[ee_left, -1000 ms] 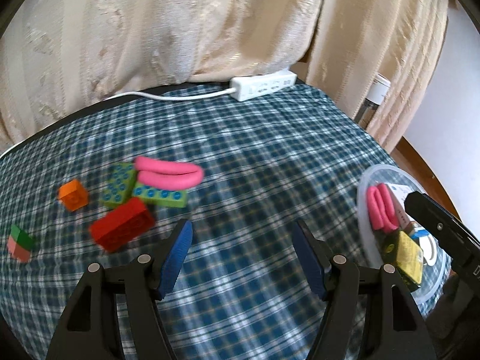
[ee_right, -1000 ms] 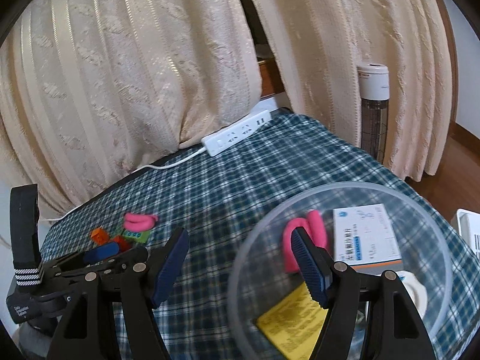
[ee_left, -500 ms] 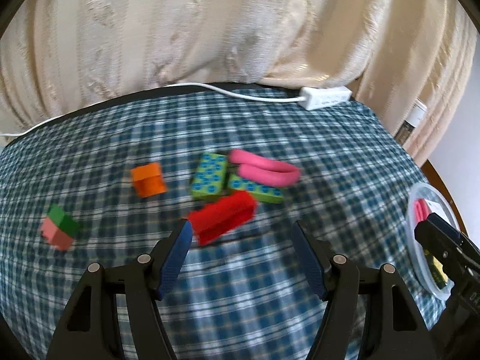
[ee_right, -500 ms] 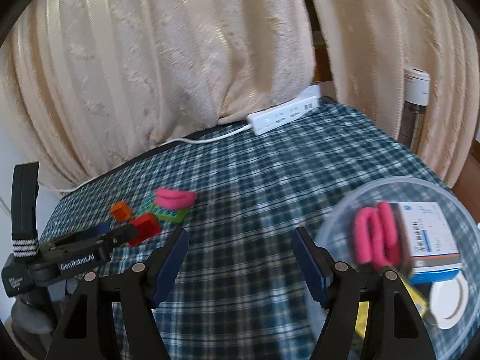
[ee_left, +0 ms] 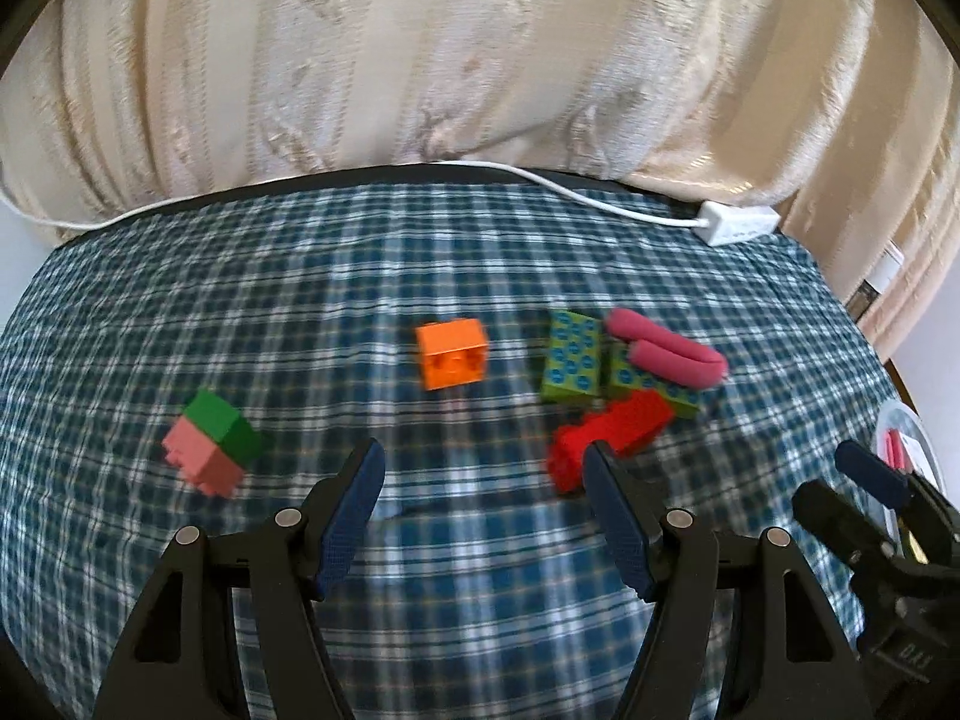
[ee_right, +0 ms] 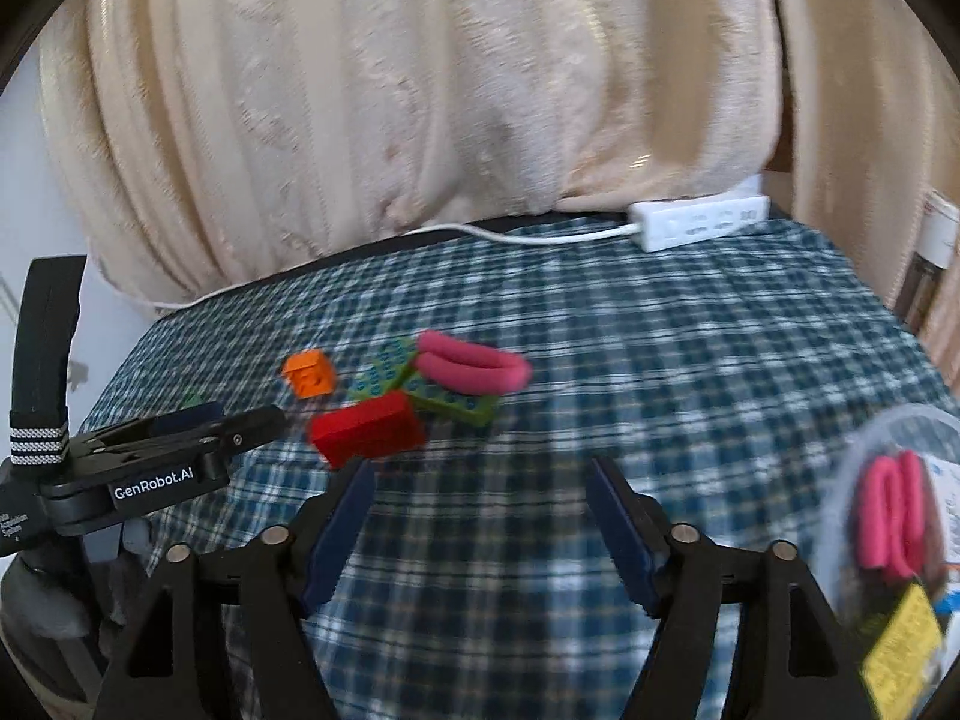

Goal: Organize objects
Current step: 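Move both open tools back toward the loose blocks, then grasp the long red block with the right tool and lift it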

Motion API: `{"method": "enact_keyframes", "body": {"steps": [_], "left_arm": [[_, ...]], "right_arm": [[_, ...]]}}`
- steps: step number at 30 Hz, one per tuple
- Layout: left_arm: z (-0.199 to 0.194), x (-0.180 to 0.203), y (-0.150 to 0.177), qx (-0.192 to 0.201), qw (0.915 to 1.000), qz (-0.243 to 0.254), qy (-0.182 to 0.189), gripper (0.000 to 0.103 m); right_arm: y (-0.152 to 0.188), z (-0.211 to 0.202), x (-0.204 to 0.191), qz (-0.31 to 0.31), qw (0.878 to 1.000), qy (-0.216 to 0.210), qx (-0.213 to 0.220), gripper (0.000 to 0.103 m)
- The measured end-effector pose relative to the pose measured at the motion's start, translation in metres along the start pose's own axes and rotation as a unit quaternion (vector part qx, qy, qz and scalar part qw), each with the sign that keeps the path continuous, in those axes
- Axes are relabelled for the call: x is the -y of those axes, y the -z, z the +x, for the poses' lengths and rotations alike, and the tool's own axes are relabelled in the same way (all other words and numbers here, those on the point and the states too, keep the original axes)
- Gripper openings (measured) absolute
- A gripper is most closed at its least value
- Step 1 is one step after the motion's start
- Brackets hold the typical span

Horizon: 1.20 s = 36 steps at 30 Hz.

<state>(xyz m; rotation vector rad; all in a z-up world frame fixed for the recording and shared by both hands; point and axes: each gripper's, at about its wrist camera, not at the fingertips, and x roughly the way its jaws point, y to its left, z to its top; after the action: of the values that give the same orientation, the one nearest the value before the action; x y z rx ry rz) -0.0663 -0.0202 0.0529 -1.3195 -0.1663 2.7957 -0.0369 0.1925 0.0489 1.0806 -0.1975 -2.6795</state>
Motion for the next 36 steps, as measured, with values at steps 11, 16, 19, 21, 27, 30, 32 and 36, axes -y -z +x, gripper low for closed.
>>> {"method": "enact_keyframes", "body": {"steps": [11,16,19,21,27,30,32,36], "left_arm": [[0.004,-0.033,0.001,-0.001,0.9991,-0.038,-0.019,0.070],[0.005,-0.036,0.002,-0.005,0.9989,-0.042,-0.021,0.070],[0.006,-0.039,0.001,-0.006,0.9986,-0.047,-0.022,0.070],[0.005,-0.041,0.002,-0.007,0.9983,-0.052,-0.025,0.070],[0.008,-0.044,0.002,-0.011,0.9978,-0.059,-0.029,0.070],[0.008,-0.044,0.002,-0.012,0.9977,-0.060,-0.029,0.070],[0.008,-0.044,0.002,-0.012,0.9977,-0.060,-0.029,0.070],[0.009,-0.047,0.002,-0.012,0.9974,-0.064,-0.031,0.070]], "right_arm": [[-0.007,0.040,-0.032,-0.039,0.999,-0.018,-0.032,0.084],[-0.010,0.056,-0.041,-0.057,0.997,-0.022,-0.048,0.084],[-0.010,0.063,-0.045,-0.062,0.996,-0.023,-0.055,0.084],[-0.011,0.069,-0.047,-0.065,0.996,-0.023,-0.060,0.084],[-0.014,0.082,-0.048,-0.066,0.995,-0.024,-0.070,0.084],[-0.013,0.087,-0.049,-0.063,0.995,-0.029,-0.078,0.084],[-0.012,0.089,-0.051,-0.066,0.994,-0.030,-0.080,0.084],[-0.011,0.090,-0.054,-0.071,0.994,-0.033,-0.082,0.084]]}}
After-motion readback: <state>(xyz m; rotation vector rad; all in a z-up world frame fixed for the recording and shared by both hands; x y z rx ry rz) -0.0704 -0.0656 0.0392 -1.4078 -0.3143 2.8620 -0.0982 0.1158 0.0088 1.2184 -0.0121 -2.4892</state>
